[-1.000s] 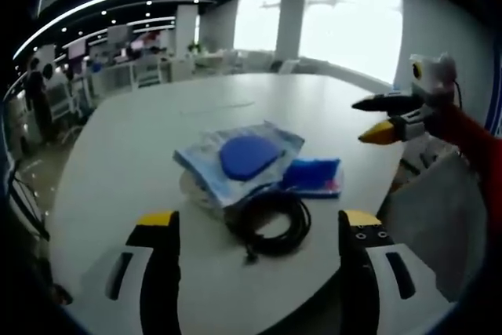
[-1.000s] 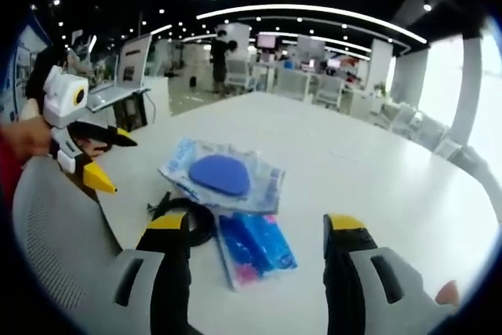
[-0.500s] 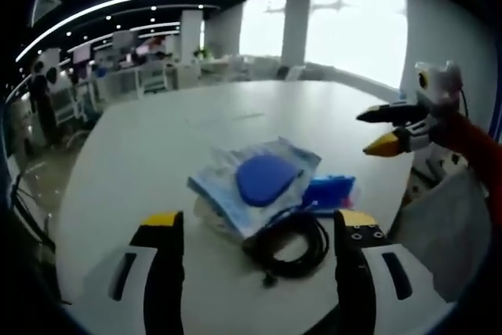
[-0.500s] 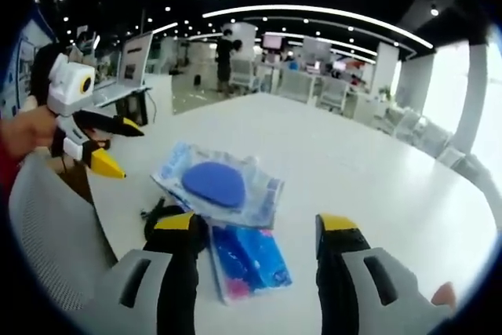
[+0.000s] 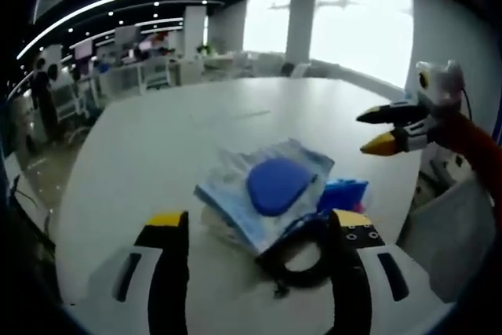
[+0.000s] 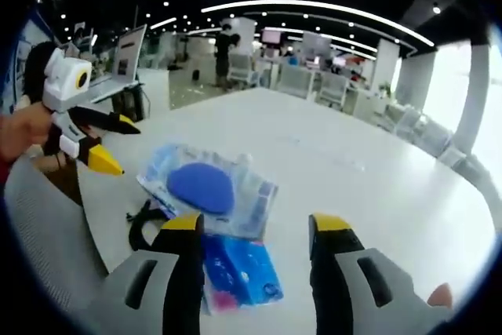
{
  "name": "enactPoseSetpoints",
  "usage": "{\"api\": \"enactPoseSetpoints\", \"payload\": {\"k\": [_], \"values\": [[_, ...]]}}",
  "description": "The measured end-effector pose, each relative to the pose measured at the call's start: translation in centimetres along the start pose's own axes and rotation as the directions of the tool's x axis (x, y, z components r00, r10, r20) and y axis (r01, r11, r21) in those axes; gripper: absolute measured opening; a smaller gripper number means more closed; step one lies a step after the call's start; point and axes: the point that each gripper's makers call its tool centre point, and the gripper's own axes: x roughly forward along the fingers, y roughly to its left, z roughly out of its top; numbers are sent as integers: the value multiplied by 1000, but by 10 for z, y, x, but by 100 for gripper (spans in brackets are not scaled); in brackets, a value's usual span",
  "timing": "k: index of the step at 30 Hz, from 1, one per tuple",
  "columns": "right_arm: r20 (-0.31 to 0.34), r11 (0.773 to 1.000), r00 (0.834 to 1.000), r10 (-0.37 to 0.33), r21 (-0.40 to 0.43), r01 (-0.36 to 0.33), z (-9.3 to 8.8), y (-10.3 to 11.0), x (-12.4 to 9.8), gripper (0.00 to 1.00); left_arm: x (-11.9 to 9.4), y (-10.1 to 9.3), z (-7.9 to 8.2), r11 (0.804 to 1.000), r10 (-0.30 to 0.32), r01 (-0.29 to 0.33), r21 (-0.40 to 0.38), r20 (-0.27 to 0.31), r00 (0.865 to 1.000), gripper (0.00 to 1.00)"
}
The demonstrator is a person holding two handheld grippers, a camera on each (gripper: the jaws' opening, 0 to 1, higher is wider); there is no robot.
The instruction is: Arrange the tabletop items into an orderly group along one side of the table until the central work area is clear of visible clutter.
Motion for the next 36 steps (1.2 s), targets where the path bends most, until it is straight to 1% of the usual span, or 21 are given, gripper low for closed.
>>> {"api": "enactPoseSetpoints", "payload": {"k": [5, 10, 14, 16, 19, 21, 23, 24, 27, 32, 34, 35, 36], "values": [[-20, 999, 1000, 23, -42, -23, 3, -1, 11, 52, 6, 5, -1, 1000, 5, -5, -3, -9, 1000, 65], [-23, 997, 999, 37, -67, -38, 10, -4, 24, 51, 12, 10, -3, 1000, 9, -9, 1, -21, 1000, 63], [-39, 996, 998, 43, -80, -46, 7, -9, 33, 49, 16, 14, -7, 1000, 8, -8, -1, -31, 999, 57], [-47, 996, 998, 45, -72, -48, 6, -12, 36, 49, 19, 16, -10, 1000, 4, -4, -6, -44, 999, 53], [-55, 997, 997, 47, -59, -50, 3, -18, 41, 48, 23, 19, -14, 1000, 8, -8, -6, -59, 998, 53], [-73, 998, 996, 45, -43, -48, -1, -19, 43, 47, 25, 19, -16, 1000, 4, -5, -7, -67, 998, 51], [-100, 999, 994, 47, -21, -49, -8, -21, 46, 46, 26, 21, -16, 1000, 16, -16, -2, -66, 998, 51], [-112, 999, 992, 53, -1, -53, -11, -22, 48, 44, 27, 23, -16, 1000, 19, -19, -1, -64, 998, 50], [-120, 997, 990, 70, 42, -65, -16, -21, 53, 41, 29, 23, -16, 1000, 14, -15, -13, -68, 998, 47], [-151, 993, 984, 91, 82, -80, -25, -18, 64, 36, 35, 22, -18, 1000, 8, -10, -14, -83, 996, 45], [-182, 991, 978, 99, 102, -82, -29, -17, 67, 34, 36, 21, -19, 1000, 3, -5, -18, -90, 996, 43], [-199, 992, 975, 100, 100, -81, -31, -17, 70, 34, 37, 22, -19, 1000, 2, -4, -21, -93, 996, 42], [-196, 992, 975, 100, 98, -82, -31, -17, 72, 33, 38, 22, -20, 1000, 1, -4, -22, -95, 995, 42]]}}
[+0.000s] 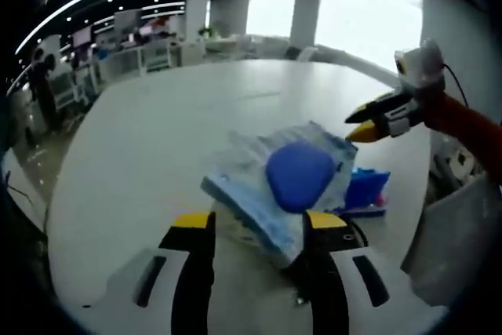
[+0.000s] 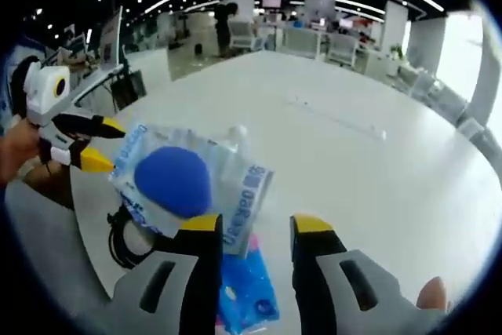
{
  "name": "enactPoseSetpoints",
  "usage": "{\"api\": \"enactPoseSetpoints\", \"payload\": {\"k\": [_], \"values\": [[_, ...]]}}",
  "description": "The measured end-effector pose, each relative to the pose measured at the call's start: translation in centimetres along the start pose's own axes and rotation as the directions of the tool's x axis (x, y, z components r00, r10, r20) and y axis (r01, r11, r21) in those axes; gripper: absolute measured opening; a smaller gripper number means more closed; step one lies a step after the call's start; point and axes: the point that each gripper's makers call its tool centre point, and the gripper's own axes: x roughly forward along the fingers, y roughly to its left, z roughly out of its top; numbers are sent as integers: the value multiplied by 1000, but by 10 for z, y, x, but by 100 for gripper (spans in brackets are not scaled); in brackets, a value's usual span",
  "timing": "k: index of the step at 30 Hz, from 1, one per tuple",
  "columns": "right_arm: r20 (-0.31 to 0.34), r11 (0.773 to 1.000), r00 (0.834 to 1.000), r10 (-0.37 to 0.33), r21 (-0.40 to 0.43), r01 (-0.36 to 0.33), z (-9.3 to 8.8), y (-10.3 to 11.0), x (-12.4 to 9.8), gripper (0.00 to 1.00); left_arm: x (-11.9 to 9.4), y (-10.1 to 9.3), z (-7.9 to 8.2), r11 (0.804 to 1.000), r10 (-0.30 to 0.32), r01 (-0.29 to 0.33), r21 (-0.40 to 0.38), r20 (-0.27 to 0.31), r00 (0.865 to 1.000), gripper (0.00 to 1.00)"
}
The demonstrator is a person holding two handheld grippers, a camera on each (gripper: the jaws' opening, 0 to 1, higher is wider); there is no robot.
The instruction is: Arrange the tabletop items into an orderly group along one side of the table until the central work area is clear of visible clutter.
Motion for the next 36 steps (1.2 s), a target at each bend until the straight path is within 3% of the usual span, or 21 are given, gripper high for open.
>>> {"api": "enactPoseSetpoints", "payload": {"k": [18, 25, 31, 36], "values": [[-34, 999, 999, 32, 29, -31, -3, 2, 21, 25, 10, 2, -12, 999, -8, 5, -46, -62, 998, 31], [-40, 998, 998, 43, 41, -42, -6, 4, 23, 20, 14, -2, -15, 997, -34, 28, -71, -81, 996, 16], [-39, 998, 998, 49, 39, -48, -7, 5, 25, 17, 15, -3, -14, 997, -37, 32, -67, -76, 996, 14], [-50, 998, 998, 42, 41, -40, -10, 3, 25, 16, 16, -3, -9, 999, -30, 29, -26, -35, 999, 11]]}}
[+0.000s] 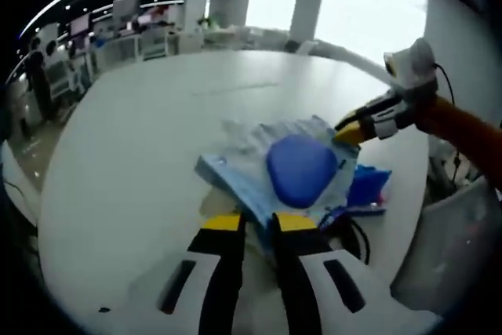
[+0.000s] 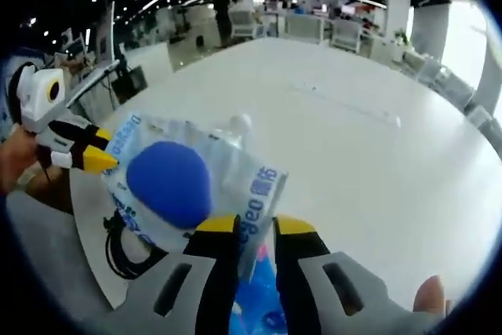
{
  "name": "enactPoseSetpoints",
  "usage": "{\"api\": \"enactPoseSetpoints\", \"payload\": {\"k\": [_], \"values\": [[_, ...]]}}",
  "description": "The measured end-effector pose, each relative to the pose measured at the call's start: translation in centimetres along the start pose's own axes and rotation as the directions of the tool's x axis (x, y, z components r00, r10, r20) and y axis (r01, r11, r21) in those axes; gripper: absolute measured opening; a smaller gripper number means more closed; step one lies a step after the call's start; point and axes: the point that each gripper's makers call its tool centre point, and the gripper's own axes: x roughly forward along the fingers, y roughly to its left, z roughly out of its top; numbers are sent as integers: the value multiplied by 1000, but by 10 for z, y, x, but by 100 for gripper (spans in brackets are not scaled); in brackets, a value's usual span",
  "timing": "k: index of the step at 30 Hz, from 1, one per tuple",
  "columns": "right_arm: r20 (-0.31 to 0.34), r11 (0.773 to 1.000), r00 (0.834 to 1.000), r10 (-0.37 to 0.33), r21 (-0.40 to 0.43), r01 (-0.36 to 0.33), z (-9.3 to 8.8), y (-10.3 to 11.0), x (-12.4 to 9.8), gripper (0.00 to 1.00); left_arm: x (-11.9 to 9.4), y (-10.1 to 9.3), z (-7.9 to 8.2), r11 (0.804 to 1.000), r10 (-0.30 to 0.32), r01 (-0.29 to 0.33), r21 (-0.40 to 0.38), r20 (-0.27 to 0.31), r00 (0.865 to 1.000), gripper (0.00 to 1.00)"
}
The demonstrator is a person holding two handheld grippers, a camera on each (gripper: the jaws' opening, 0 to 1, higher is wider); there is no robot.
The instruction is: Arrange the tabletop items into an orderly group along one side of the table until the central work area is clear of visible clutter.
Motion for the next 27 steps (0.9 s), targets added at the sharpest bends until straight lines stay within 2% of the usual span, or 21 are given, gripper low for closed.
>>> {"api": "enactPoseSetpoints", "payload": {"k": [13, 18, 27], "values": [[-4, 999, 999, -36, -33, 35, 0, -4, -1, 8, 3, 0, -2, 1000, 1, -1, -1, -15, 1000, 9], [0, 999, 999, -46, -21, 46, 0, -6, -3, 3, 3, -1, -3, 1000, 1, -1, 1, -17, 1000, 8], [4, 999, 999, -48, 10, 48, 0, -6, -4, 1, 2, 0, -3, 1000, 5, -5, 5, -21, 1000, 6]]}}
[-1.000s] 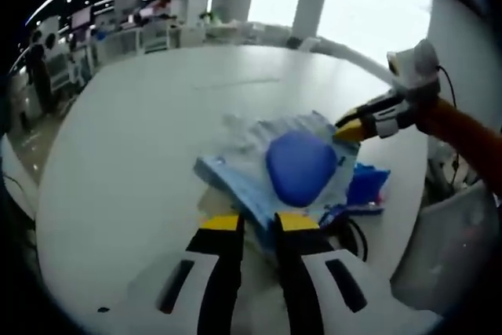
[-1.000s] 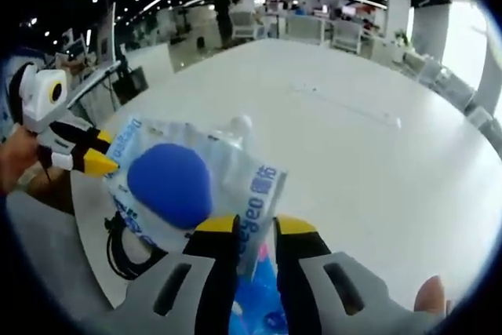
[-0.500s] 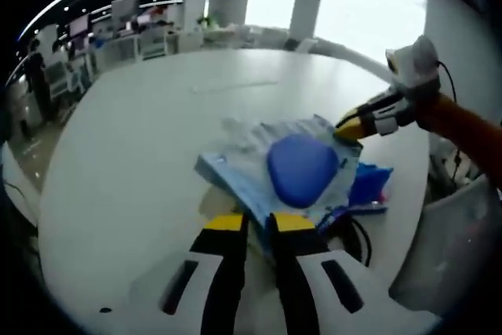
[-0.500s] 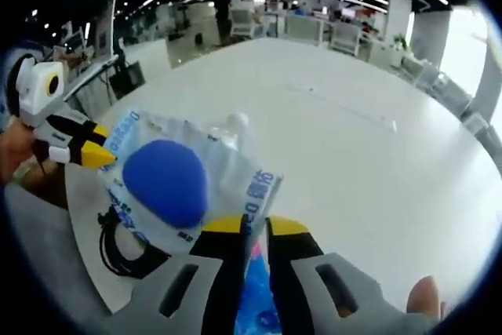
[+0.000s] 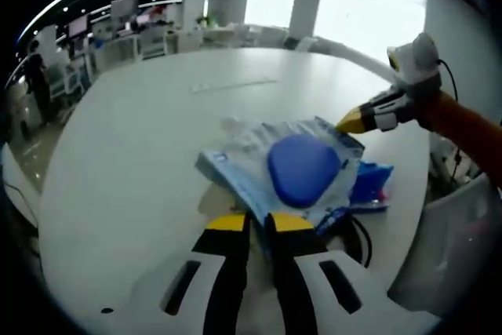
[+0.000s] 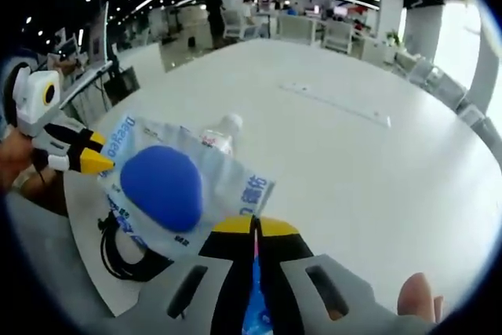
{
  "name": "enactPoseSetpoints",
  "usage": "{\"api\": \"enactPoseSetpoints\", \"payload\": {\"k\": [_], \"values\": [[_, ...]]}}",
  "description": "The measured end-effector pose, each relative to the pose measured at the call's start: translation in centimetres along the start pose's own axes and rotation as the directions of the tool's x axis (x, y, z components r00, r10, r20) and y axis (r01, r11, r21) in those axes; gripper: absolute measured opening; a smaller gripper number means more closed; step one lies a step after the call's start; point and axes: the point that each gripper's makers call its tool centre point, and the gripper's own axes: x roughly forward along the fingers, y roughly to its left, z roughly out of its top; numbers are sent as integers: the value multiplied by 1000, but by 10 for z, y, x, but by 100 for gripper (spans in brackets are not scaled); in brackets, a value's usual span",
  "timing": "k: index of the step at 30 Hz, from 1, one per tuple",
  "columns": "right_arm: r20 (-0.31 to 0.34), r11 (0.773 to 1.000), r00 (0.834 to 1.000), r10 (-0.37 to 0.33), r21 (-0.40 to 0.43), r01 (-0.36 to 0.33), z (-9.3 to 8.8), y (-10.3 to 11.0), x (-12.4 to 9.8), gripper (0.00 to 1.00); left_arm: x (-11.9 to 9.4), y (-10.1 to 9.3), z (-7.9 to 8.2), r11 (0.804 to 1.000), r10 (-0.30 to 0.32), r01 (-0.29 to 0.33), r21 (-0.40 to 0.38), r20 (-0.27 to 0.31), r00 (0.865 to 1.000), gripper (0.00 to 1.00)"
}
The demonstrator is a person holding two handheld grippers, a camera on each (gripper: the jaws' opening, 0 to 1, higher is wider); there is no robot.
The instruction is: Arrange the tabletop items into an orderly group along one side of the table until the central work area is clear of visible clutter.
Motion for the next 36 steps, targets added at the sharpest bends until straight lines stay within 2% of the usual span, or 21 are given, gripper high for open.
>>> {"api": "enactPoseSetpoints", "payload": {"k": [9, 20, 29, 36], "values": [[21, 1000, 1000, 4, 18, -4, 3, 2, -5, 1, -3, 1, 4, 1000, 8, -8, -3, 5, 1000, 0], [47, 1000, 999, 0, 12, 0, 11, 2, -11, 1, -6, -1, 8, 1000, 9, -9, -4, 11, 1000, 0], [81, 1000, 997, -19, 18, 18, 20, -7, -26, 1, -12, -7, 32, 999, 8, -9, 31, 44, 999, 0], [104, 998, 993, -53, 35, 50, 23, -26, -40, 1, -2, -21, 48, 998, -15, 12, 68, 49, 999, 0]]}}
